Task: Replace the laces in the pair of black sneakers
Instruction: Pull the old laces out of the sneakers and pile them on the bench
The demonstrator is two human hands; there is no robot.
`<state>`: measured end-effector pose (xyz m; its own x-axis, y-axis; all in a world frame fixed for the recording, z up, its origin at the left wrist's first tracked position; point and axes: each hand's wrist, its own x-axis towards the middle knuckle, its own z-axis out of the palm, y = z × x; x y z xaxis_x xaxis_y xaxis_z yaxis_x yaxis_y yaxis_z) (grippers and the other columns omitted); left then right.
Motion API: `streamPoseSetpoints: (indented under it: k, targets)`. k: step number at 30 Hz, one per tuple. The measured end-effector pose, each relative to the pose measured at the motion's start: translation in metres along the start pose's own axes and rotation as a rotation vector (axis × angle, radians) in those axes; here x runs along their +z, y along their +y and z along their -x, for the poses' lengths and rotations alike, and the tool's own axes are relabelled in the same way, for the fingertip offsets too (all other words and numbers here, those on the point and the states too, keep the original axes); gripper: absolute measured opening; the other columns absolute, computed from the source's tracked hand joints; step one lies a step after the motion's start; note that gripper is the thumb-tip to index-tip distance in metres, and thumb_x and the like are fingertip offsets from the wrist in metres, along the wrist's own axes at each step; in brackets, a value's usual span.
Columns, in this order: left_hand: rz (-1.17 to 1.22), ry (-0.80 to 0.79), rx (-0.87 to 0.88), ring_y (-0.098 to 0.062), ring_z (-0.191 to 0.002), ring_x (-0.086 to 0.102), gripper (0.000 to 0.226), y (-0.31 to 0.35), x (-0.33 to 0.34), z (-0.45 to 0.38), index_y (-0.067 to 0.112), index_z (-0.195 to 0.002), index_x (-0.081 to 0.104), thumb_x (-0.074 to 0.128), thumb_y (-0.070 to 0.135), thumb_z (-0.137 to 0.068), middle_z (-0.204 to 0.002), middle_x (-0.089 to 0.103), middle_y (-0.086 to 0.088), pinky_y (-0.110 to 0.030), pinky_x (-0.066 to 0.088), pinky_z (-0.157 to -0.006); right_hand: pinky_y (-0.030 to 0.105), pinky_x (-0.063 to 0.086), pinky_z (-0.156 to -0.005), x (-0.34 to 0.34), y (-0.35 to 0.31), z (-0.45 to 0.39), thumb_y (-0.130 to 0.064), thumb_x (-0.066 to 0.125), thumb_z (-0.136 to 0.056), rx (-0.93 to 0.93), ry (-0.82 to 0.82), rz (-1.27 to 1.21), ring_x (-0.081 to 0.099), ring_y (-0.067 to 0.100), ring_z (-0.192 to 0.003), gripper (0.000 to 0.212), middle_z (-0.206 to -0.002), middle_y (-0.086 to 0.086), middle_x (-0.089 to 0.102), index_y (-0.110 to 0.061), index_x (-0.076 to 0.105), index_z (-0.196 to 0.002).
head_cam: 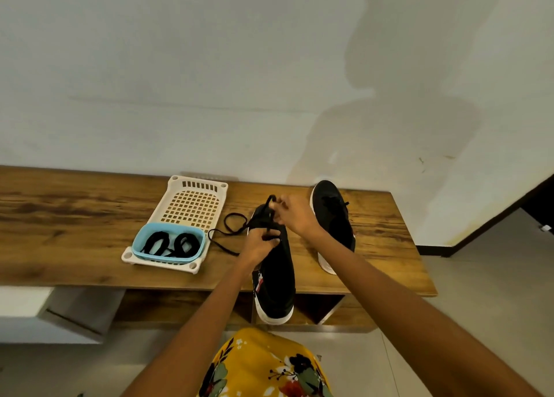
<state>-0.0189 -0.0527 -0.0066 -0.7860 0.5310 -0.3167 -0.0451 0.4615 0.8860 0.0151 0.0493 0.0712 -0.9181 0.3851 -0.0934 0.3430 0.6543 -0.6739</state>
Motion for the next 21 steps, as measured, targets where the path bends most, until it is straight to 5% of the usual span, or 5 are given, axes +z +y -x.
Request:
streamPoseSetpoints:
  k: [3,8,13,17,21]
  targets:
    - [-0.086,0.091,0.078,-0.018,-0.100,0.061,0.020,-0.003,-0.003,-0.003,0.005,-0.106,0.070,0.062,0.009,-0.088,-0.106,0.069,-0.009,-0.023,0.045,-0.083,0.036,0.058,-0.075,-0.001,-0.011,-0.012,-0.020,0.052,-0.097,0.027,0.117,-0.170,0.070,0.022,-0.076,0.022,-0.083,0.013,0.069,0.000,0.062,-0.096]
    - [-0.205,0.227,0.144,-0.023,-0.113,0.054,0.032,-0.015,-0.003,-0.001,0.015,-0.109,0.063,0.073,0.016,-0.079,-0.114,0.060,-0.006,-0.030,0.045,-0.094,0.024,0.053,-0.061,0.006,0.013,-0.020,-0.018,0.052,-0.097,0.184,0.194,-0.127,0.067,0.022,-0.075,0.016,-0.079,0.008,0.065,-0.010,0.061,-0.086]
    - [-0.434,0.077,0.024,-0.025,-0.116,0.045,0.061,-0.014,-0.006,0.003,0.017,-0.129,0.042,0.070,0.033,-0.078,-0.130,0.040,-0.008,-0.032,0.042,-0.089,0.036,0.057,-0.078,0.034,0.050,-0.004,-0.008,0.051,-0.094,0.350,0.114,-0.265,0.066,0.020,-0.078,0.019,-0.090,0.012,0.068,-0.004,0.067,-0.104]
    - [-0.316,0.104,0.000,-0.021,-0.103,0.055,0.048,-0.009,-0.008,0.004,0.011,-0.124,0.045,0.066,0.020,-0.082,-0.121,0.051,-0.010,-0.026,0.043,-0.074,0.024,0.048,-0.085,0.047,0.047,0.025,-0.012,0.060,-0.090,0.224,0.014,-0.282,0.058,0.015,-0.101,0.043,-0.120,0.007,0.059,-0.011,0.050,-0.131]
    - [-0.099,0.108,-0.102,-0.019,-0.092,0.057,0.040,-0.010,-0.017,0.008,0.009,-0.122,0.048,0.063,0.008,-0.085,-0.109,0.059,-0.009,-0.031,0.051,-0.072,0.028,0.045,-0.096,0.057,0.051,0.039,-0.004,0.058,-0.085,0.024,-0.033,0.043,0.051,0.022,-0.119,0.049,-0.133,0.008,0.048,-0.013,0.050,-0.133]
